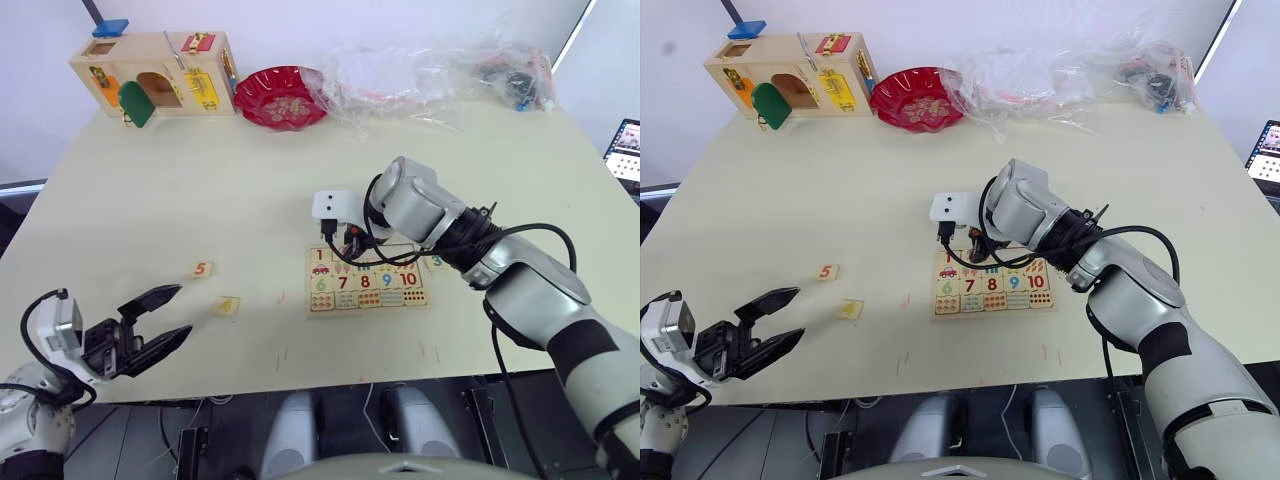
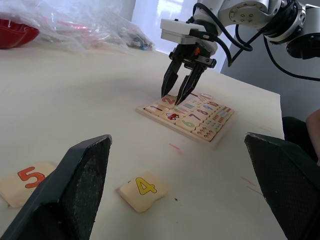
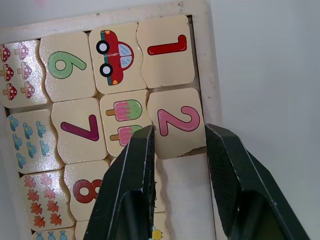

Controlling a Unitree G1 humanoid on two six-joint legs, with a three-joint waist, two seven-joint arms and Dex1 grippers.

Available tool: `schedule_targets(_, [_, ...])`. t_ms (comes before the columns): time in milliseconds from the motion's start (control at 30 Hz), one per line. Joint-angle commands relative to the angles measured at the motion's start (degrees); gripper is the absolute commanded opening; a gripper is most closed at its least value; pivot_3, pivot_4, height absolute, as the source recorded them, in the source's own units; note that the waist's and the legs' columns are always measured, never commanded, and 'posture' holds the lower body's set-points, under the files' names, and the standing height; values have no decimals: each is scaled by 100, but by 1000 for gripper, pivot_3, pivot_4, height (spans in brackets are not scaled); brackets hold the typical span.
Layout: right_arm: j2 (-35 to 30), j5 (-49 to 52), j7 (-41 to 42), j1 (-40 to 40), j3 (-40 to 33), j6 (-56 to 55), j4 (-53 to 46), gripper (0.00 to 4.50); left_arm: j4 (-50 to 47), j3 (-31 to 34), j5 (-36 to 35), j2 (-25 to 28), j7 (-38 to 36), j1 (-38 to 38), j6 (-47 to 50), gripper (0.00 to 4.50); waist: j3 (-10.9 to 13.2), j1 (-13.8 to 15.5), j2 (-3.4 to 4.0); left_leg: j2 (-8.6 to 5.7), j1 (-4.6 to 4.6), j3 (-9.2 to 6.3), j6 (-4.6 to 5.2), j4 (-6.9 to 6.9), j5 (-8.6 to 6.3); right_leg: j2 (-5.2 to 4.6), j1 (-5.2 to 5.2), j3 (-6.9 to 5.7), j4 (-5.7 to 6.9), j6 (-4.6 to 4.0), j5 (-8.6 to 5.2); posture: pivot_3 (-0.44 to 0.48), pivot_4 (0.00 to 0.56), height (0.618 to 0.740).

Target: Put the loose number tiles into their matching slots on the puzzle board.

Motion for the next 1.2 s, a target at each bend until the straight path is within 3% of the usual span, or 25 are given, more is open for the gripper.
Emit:
schedule_targets(33, [-5,-57,43,-41,-61,-31,-82,974,19,50,-128,63,-174,-4,-76,4500,0,1,0,0,0,0,0,0,0,0,0,0,0,0,0,0,150,740])
schedule_targets(1200, [59,-228,149,-45,-52,-47,-64,974,-43,62,-79,9,-174,41,-71,4500,0,0,0,1,0,0,0,0,0,-1,0,0,-1,0,0,0,150,740])
